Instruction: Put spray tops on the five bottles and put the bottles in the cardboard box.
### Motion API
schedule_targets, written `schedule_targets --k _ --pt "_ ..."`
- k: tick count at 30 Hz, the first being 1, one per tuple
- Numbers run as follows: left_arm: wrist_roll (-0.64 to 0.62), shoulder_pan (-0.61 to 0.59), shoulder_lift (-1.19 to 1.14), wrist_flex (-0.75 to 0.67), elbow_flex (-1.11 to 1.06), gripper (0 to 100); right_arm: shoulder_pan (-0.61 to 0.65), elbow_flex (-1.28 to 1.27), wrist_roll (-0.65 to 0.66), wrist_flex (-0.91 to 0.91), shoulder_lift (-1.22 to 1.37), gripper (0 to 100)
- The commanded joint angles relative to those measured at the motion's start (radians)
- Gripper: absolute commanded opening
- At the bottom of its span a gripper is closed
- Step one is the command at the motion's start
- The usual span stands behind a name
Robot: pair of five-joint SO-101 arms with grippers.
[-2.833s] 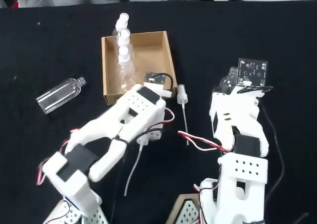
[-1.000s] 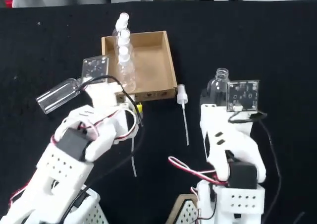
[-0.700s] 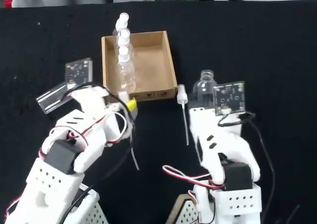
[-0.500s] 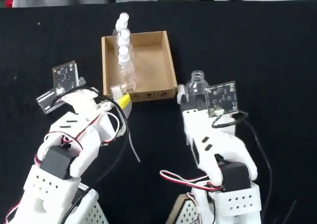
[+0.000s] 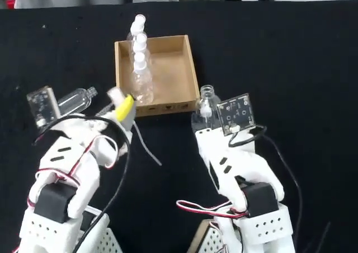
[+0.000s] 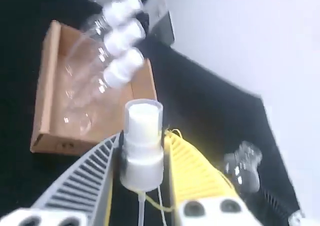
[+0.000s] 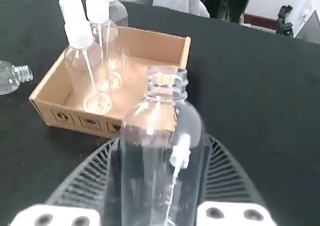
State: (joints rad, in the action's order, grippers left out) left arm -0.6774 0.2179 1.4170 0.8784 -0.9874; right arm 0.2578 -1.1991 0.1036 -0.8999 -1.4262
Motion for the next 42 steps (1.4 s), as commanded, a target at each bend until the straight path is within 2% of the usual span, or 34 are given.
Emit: schedule_targets --k 1,9,18,24,29,35,42 --pt "-0.046 -0.051 0.041 -0.058 -0.013 3 0.015 0.005 0.009 0.031 -0.028 12.3" --pt "-0.118 -0.107 0.176 -0.126 -0.105 3 0.114 -0.041 0.009 0.064 -0.028 12.3" --pt "-0.196 -0.114 0.361 -0.241 -0.259 3 0.126 -0.096 0.009 0.129 -0.028 12.3" --pt "-0.276 -0.220 0.408 -0.339 -0.329 3 0.196 -0.113 0.009 0.129 -0.028 12.4" --pt "-0.328 -0.278 0.405 -0.351 -0.329 3 0.204 -0.114 0.012 0.129 -0.028 12.4" --pt "-0.382 -0.315 0.405 -0.348 -0.331 3 0.206 -0.154 0.175 0.161 -0.028 12.4" --pt "-0.459 -0.415 0.405 -0.354 -0.329 3 0.206 -0.260 0.192 0.328 -0.028 12.1"
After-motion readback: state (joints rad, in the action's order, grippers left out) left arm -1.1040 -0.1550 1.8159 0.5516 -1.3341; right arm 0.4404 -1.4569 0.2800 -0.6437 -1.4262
